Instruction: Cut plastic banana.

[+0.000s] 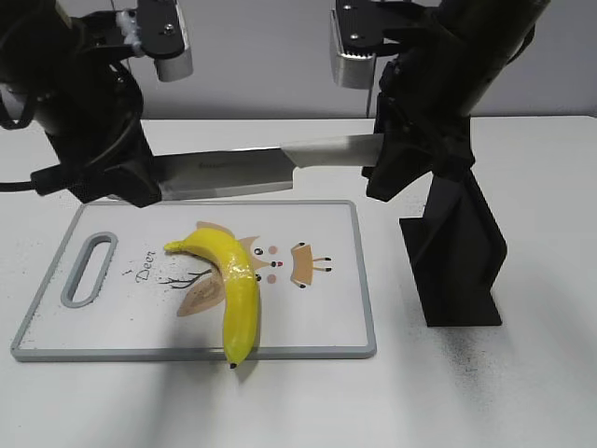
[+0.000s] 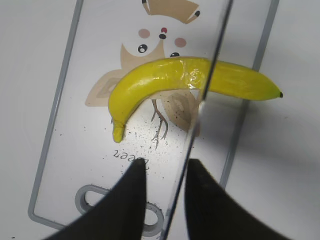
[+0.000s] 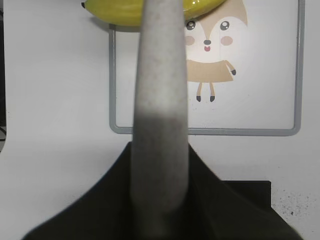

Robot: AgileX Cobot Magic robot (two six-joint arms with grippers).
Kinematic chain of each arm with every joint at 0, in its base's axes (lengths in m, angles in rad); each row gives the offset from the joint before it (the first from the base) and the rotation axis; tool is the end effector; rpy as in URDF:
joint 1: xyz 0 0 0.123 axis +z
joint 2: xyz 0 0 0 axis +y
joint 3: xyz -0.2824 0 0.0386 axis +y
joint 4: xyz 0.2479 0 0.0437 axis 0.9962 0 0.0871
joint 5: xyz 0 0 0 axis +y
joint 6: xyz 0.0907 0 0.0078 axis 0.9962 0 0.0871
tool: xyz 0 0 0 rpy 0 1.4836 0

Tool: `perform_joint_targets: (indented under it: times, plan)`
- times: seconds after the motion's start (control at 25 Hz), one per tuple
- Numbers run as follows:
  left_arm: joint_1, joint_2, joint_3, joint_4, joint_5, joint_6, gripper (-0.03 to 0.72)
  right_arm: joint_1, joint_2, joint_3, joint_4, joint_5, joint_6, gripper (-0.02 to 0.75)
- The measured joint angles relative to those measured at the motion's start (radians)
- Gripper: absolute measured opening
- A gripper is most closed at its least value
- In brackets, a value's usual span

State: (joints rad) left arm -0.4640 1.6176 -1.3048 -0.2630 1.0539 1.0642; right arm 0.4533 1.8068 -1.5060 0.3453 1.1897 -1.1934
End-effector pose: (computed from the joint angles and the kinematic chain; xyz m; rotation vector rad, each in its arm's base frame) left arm 0.2839 -0.1651 0.2840 1.8271 2.1016 -0.2104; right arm 0.3195 0.1875 0.2719 -1.9855 2.0389 0.3571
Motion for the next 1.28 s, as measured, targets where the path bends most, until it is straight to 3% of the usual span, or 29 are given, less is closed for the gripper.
perform_joint_targets:
  times: [0.04, 0.08, 0.2, 0.68, 1.0, 1.28]
  plan:
    - [0.0, 0.0, 0.0, -0.001, -0.005, 0.0, 0.184, 0.0, 0.005, 0.0, 0.001, 0.0, 0.0, 0.167]
    - [0.0, 0.0, 0.003, -0.001, -0.007, 0.0, 0.117, 0.0, 0.01, 0.0, 0.003, -0.003, 0.0, 0.167]
    - [0.0, 0.001, 0.033, -0.007, -0.029, 0.013, 0.033, 0.0, 0.015, 0.0, -0.003, -0.011, -0.011, 0.167]
    - [-0.001, 0.098, 0.121, -0.024, -0.164, 0.019, 0.018, 0.0, 0.149, 0.0, -0.038, -0.036, 0.03, 0.174]
    - [0.005, 0.292, 0.123, -0.051, -0.249, 0.02, 0.015, 0.0, 0.315, -0.001, -0.065, -0.125, 0.037, 0.186]
    - [0.007, 0.323, 0.112, -0.069, -0.25, 0.022, 0.015, -0.002, 0.356, -0.009, -0.08, -0.126, 0.042, 0.197]
